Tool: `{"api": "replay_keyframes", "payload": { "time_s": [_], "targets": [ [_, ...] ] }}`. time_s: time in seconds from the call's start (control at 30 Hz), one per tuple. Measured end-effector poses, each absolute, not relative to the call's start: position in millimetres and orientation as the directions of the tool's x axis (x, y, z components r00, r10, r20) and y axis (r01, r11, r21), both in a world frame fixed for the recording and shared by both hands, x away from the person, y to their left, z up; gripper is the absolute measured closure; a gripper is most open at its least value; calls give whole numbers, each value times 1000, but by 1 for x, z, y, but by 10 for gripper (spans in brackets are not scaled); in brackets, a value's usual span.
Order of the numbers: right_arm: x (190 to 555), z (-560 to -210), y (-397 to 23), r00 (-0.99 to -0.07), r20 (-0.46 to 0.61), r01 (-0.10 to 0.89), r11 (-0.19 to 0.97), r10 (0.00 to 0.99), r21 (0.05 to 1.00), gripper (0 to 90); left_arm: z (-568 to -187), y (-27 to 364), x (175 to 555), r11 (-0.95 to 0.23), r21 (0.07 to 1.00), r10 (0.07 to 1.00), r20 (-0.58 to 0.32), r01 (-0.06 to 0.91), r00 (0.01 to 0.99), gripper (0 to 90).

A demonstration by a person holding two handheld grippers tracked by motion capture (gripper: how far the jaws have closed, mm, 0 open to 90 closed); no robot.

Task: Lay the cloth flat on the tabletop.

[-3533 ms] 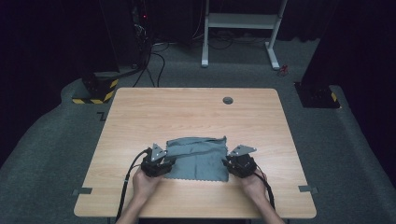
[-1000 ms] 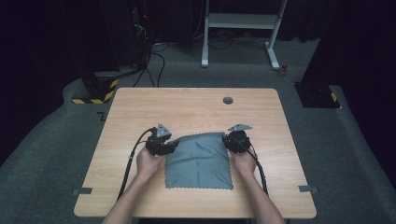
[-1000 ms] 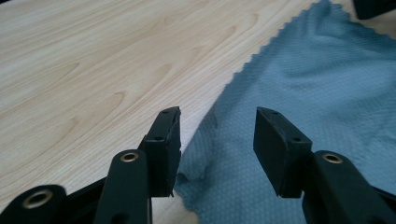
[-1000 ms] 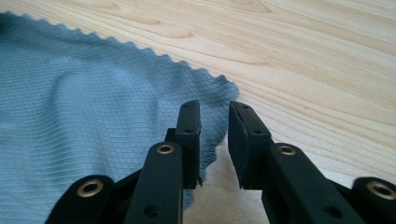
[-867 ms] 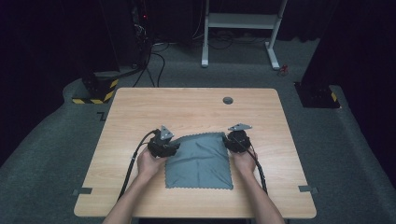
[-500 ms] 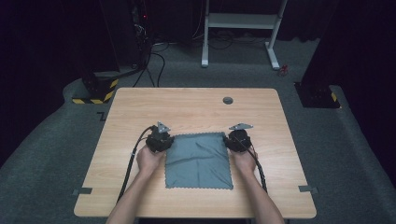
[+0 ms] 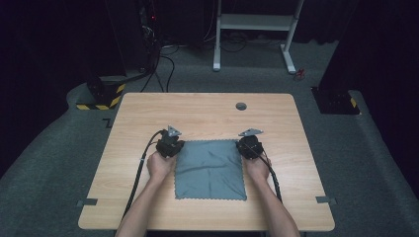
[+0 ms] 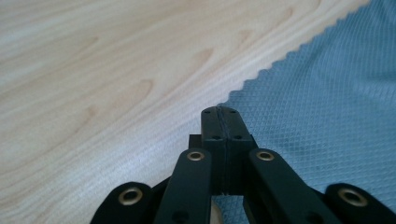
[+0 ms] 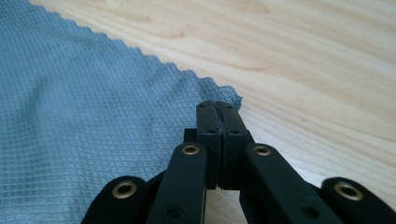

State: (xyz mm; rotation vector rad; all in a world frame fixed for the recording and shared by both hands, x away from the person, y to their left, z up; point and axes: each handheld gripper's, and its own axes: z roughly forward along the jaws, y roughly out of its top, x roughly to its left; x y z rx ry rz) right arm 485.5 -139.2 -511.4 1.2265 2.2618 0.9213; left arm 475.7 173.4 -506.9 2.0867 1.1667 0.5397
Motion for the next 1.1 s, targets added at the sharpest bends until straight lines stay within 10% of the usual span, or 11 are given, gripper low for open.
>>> {"api": "replay_keyframes", "payload": {
  "time_s": [0.43,0.6,1.1],
  "targets": [
    [492,-516,-142,-484,-121,574,418,867,704,891,-502,145,502,-451,688,862,169,569,479,890],
    [492,-514,-151,-460,-98,592,386,883,707,789,-508,151,504,-402,680,891,135,613,434,662],
    [399,-514,-150,-671,-39,473,467,741,747,703,-504,167,392,-457,735,746,12,500,665,479]
  ]
}}
